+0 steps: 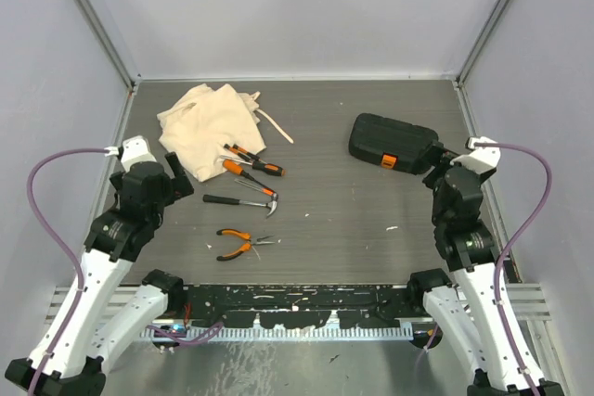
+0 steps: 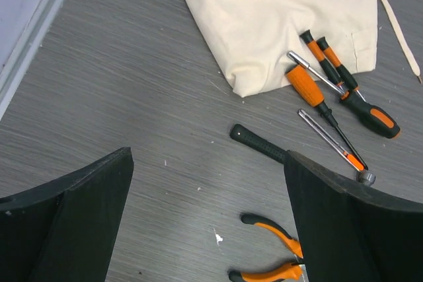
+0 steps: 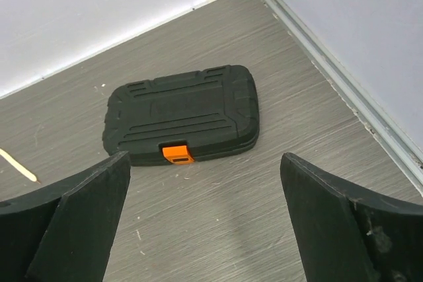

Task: Sort the tools into containers
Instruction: Move the storage box to the center of the board.

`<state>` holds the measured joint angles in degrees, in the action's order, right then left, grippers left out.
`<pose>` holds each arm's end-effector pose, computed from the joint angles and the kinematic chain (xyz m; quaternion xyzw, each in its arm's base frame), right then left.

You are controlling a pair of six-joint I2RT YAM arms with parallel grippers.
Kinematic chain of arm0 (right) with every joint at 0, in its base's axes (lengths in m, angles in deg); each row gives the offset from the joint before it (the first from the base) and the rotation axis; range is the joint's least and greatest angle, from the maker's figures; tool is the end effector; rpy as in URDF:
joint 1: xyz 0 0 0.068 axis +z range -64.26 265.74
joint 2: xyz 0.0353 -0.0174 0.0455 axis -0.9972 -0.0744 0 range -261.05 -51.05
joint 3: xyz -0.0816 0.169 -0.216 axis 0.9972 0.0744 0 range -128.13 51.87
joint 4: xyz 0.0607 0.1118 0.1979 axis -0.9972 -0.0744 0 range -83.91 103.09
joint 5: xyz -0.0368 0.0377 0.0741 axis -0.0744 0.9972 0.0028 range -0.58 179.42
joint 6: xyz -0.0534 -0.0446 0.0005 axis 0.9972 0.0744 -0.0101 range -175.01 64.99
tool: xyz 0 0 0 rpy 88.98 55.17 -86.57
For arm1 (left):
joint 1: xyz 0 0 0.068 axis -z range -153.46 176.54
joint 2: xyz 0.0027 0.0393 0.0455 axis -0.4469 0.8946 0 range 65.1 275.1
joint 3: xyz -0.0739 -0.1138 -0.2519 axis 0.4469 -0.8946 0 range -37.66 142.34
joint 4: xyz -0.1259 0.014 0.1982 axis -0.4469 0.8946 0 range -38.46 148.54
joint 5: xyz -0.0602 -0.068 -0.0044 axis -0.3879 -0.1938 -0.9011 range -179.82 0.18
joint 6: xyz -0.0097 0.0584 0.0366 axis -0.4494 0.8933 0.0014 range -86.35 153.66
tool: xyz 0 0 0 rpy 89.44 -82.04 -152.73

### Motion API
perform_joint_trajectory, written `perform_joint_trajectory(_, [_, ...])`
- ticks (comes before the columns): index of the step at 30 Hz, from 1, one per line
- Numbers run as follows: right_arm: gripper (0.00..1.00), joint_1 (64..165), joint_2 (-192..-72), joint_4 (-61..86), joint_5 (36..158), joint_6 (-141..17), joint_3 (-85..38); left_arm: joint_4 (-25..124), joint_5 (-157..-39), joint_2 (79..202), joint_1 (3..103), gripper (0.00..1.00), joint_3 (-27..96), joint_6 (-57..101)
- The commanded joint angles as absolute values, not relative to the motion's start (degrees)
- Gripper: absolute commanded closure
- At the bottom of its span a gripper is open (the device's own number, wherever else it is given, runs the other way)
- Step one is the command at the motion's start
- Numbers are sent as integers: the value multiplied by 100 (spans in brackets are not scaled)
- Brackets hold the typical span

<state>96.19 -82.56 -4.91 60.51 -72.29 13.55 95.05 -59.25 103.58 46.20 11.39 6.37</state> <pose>0.1156 -0.0064 0.3201 0.2027 0.7374 -0.0399 0.6431 0.1111 -0.0091 0.3183 -0.1820 0.8372 0.0289 0.5149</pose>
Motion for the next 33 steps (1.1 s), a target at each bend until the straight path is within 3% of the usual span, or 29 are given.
perform_joint_trajectory(1, [1, 9264, -8553, -705, 6896, -7473, 720, 9352, -6383, 10647, 4447, 3, 1489, 813])
perform_joint_trajectory(15, [0, 8805, -9520, -1303, 7591, -7871, -43, 9197, -6726, 11268, 4241, 2, 1870, 951])
perform_joint_trajectory(23, [0, 8777, -11125, -1988, 7915, -7815, -908, 9180, -7447, 11678, 4218, 2, 1916, 1045])
perform_joint_trajectory(33, [0, 8499, -12807, -1348, 7789, -7583, -1356, 9090, -7855, 11955, 4205, 2, 2029, 1103])
